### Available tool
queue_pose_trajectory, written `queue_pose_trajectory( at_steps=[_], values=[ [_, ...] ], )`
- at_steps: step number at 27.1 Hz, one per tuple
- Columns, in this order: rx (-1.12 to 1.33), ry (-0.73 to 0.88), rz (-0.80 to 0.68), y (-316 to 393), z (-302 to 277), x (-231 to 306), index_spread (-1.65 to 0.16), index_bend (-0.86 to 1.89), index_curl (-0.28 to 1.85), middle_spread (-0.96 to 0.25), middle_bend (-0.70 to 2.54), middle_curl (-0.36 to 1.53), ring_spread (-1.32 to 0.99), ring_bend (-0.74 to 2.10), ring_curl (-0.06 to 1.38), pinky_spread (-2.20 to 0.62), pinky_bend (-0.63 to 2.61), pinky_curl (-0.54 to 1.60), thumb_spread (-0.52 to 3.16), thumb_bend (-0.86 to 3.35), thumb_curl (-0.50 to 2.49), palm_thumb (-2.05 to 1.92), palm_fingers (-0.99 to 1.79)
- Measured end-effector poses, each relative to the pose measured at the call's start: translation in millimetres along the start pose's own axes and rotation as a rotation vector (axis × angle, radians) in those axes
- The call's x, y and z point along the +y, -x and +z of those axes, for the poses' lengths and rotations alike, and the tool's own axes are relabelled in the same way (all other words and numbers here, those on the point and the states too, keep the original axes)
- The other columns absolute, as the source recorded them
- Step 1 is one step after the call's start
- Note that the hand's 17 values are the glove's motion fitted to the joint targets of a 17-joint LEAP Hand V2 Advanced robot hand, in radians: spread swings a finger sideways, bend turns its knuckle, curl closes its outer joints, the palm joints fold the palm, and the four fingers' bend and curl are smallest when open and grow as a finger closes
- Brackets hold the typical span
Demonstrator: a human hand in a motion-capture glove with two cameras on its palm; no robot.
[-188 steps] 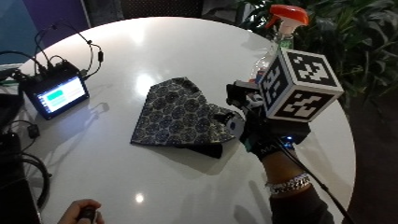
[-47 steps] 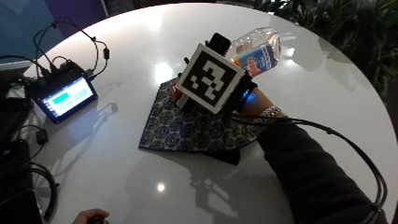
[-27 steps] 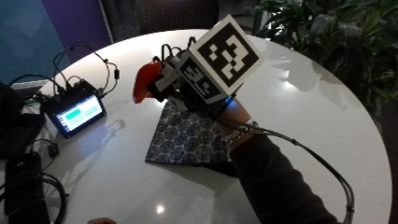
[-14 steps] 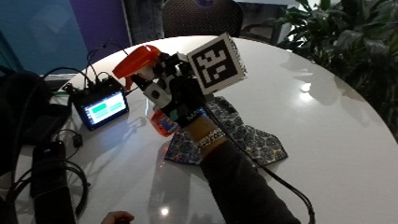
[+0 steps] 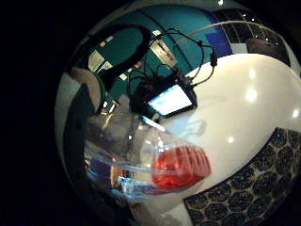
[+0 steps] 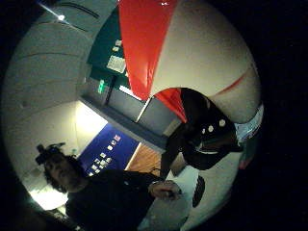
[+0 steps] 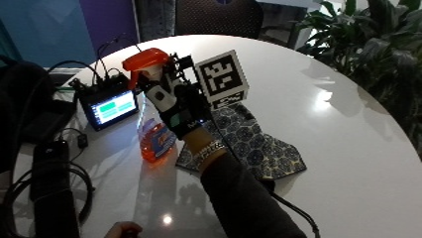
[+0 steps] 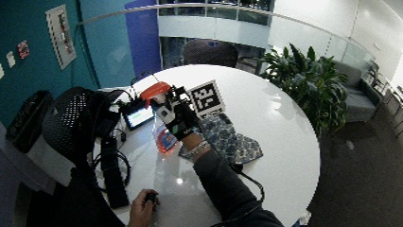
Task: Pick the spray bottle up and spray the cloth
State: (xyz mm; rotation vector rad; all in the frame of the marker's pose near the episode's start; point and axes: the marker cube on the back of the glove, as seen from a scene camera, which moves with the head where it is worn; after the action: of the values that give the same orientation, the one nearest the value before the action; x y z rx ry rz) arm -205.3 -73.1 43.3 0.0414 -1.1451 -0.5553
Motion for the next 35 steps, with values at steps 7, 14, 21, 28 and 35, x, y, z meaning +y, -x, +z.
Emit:
queue_pose_trajectory(
  at_steps=[7,14,21,28,35],
  values=[
    [0.007,-0.028,0.004,5,2,-4,-0.27,0.15,0.42,-0.19,0.47,0.53,-0.18,0.63,0.49,-0.23,0.37,0.43,1.31,-0.01,0.34,0.83,1.21],
    [0.021,-0.020,-0.006,3,1,-5,-0.27,0.15,0.41,-0.19,0.47,0.54,-0.18,0.62,0.49,-0.24,0.37,0.43,1.33,-0.02,0.33,0.79,1.19],
    [0.033,-0.079,0.022,-9,-7,2,-0.28,0.15,0.41,-0.19,0.46,0.54,-0.18,0.62,0.49,-0.24,0.36,0.43,1.34,-0.01,0.32,0.77,1.18],
    [0.017,-0.070,0.071,-17,-9,3,-0.28,0.22,0.44,-0.17,0.45,0.53,-0.16,0.55,0.47,-0.11,0.15,0.37,1.33,-0.01,0.32,0.77,1.03],
    [0.114,0.063,0.160,-26,-20,26,-0.31,0.13,0.42,-0.13,0.33,0.47,-0.14,0.40,0.43,0.06,0.19,0.37,1.27,-0.01,0.33,0.79,0.71]
  ],
)
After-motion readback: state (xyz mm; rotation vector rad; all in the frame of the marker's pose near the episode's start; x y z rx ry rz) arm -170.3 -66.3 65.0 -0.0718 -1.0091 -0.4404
